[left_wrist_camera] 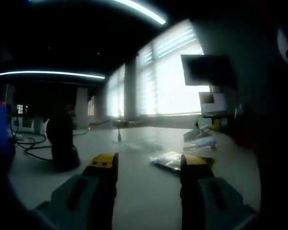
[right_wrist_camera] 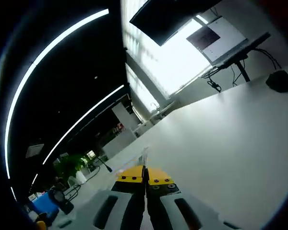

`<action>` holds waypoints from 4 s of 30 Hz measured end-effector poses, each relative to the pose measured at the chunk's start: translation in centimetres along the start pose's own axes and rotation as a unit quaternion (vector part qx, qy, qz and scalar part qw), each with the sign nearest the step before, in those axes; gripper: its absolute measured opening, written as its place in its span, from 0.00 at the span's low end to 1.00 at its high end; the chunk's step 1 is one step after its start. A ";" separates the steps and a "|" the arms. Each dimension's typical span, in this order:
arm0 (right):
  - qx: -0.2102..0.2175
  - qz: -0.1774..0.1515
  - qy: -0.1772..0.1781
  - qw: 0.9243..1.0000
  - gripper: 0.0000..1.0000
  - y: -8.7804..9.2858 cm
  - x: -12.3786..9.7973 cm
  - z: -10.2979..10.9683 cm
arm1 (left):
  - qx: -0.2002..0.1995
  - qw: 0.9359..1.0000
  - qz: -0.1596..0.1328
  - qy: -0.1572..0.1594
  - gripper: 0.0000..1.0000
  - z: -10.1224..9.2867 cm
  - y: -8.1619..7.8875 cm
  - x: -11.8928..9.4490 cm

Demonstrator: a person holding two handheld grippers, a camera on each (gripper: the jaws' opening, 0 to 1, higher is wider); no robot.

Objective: Clip sheet goods on table flip sheet goods clip sheet goods scan sheet goods put sheet goods back to table

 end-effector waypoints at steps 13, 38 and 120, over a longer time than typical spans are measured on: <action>0.099 0.014 0.030 0.994 0.00 1.1 -0.8 -1.4 | -0.001 1.000 -0.004 0.000 0.45 -0.2 -0.2 -0.1; -0.008 0.005 0.015 1.000 0.32 0.1 -1.1 -1.4 | 0.001 1.000 0.000 0.001 0.45 -0.2 -0.1 0.0; -0.386 0.112 -0.106 0.910 0.34 4.3 2.1 4.0 | 0.003 1.000 0.001 0.009 0.45 -0.5 -0.1 0.0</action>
Point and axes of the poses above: the point that each gripper's makers call its tool centre point, and the gripper's own axes: x roughly forward along the fingers, z roughly to its left, y roughly out of its underside, the point moved 8 cm from there along -x, roughly backward along the fingers, and after that the axes turned 11 degrees about -x, right-handed, at the moved point
